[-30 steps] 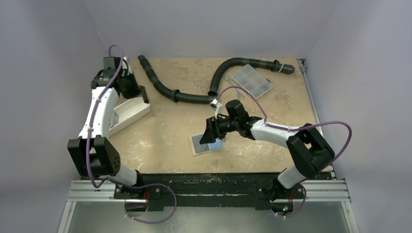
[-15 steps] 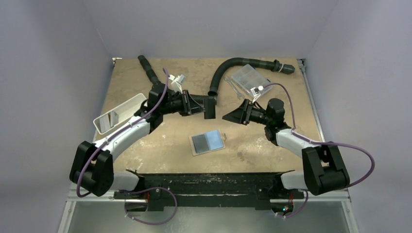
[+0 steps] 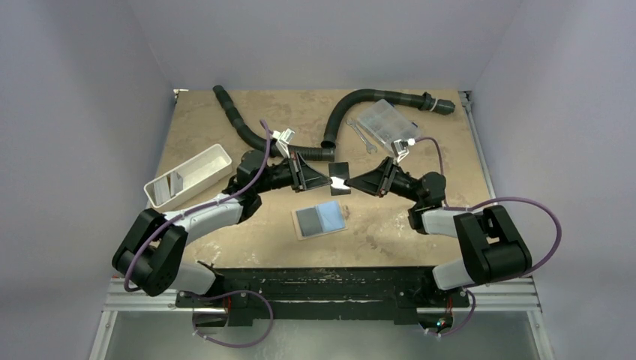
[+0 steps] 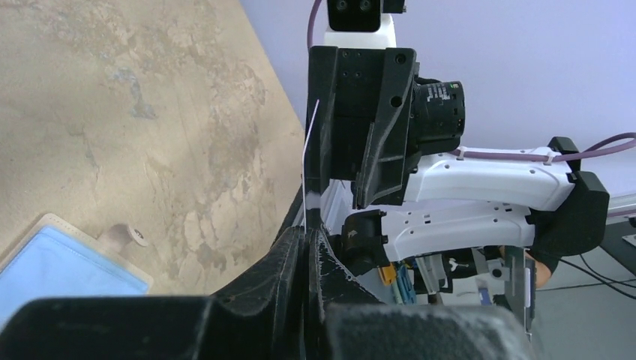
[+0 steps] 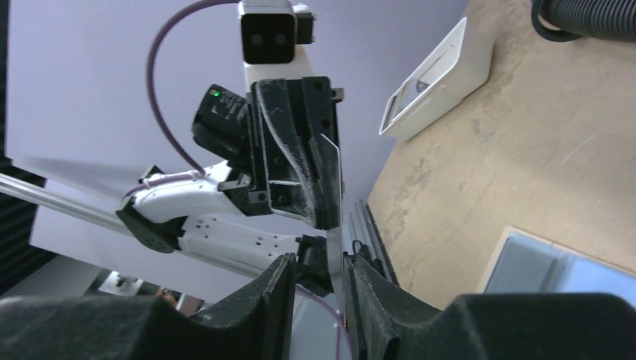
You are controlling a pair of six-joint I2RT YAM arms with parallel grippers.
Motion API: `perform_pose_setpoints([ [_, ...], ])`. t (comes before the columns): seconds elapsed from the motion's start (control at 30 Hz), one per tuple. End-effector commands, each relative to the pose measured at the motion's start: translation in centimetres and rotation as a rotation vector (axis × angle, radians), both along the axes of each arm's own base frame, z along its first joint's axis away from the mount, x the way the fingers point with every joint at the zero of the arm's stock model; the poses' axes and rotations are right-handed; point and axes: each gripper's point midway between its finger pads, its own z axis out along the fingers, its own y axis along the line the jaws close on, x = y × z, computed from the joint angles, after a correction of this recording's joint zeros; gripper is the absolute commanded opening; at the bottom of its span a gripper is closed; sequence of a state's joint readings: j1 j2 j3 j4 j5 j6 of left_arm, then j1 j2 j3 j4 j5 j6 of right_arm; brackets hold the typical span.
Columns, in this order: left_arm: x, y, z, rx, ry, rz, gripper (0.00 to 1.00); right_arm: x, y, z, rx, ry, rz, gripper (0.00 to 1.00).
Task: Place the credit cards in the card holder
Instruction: Pick up the credit card from the storage box, then insert the credit card into the card holder.
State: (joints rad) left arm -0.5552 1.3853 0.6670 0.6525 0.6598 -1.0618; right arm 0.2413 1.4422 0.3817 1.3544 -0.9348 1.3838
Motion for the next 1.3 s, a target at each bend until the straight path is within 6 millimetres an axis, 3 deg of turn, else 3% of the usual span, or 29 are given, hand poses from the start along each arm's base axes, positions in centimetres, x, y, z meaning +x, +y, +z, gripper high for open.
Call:
perform_pose_setpoints([
  [0.0, -0.4, -0.7, 2.1, -0.099, -0.06, -0.024, 0.0, -1.3, -0.2, 2.0, 0.068, -0.077, 0.03, 0.31],
  [0.07, -0.4, -0.7, 1.8, -0.093, -0.056, -0.02, 0.0, -1.4, -0.3, 1.7, 0.066, -0.067, 0.03, 0.17],
  [0.13, -0.5, -0.6, 1.6, -0.091, -0.053, -0.017, 0.0, -1.2, -0.3, 1.2, 0.054, -0.054, 0.019, 0.11],
  [0.23, -0.8, -0.8, 1.3, -0.091, -0.043, -0.029, 0.0, -1.1, -0.1, 0.7, 0.043, -0.047, 0.024, 0.09],
  [0.37, -1.5, -1.1, 1.1, -0.111, -0.035, -0.048, 0.0, -1.1, 0.0, 0.7, 0.057, -0.054, 0.037, 0.18],
  [0.5, -1.5, -1.3, 0.4, -0.1, -0.015, -0.052, 0.0, -1.4, 0.1, 0.7, 0.083, -0.047, 0.055, 0.02],
  [0.6, -1.5, -1.5, -0.8, -0.062, 0.022, -0.064, 0.04, -1.5, 0.1, -0.3, 0.074, -0.016, 0.075, 0.0],
  [0.67, -0.2, -0.6, -4.0, 0.105, 0.071, -0.017, 0.29, -1.1, 0.1, -2.4, 0.021, 0.047, 0.072, 0.0],
  [0.7, 0.5, 0.4, -6.2, 0.23, 0.104, 0.033, 0.38, -0.7, 0.2, -4.5, -0.029, 0.127, 0.072, 0.0],
  [0.77, 0.9, 2.9, -9.8, 0.452, 0.167, 0.104, 0.46, -0.4, 0.3, -8.1, -0.137, 0.215, 0.079, 0.0],
  [0.83, 0.3, 4.6, -12.2, 0.562, 0.238, 0.11, 0.48, -0.6, 0.1, -11.9, -0.265, 0.3, 0.104, 0.0],
  [0.9, -0.3, 5.2, -13.6, 0.595, 0.279, 0.089, 0.48, -0.9, -0.4, -14.7, -0.403, 0.308, 0.13, 0.0],
  [0.97, -0.8, 5.0, -14.5, 0.598, 0.3, 0.064, 0.47, -1.3, -0.5, -15.8, -0.516, 0.273, 0.153, 0.0],
  [1.13, -1.9, 4.9, -16.4, 0.612, 0.341, 0.01, 0.25, -2.7, 1.3, -16.5, -0.586, 0.259, 0.247, 0.0],
  [1.27, -2.3, 5.9, -18.1, 0.697, 0.357, -0.015, 0.16, -3.4, 1.7, -17.7, -0.607, 0.282, 0.293, 0.0],
])
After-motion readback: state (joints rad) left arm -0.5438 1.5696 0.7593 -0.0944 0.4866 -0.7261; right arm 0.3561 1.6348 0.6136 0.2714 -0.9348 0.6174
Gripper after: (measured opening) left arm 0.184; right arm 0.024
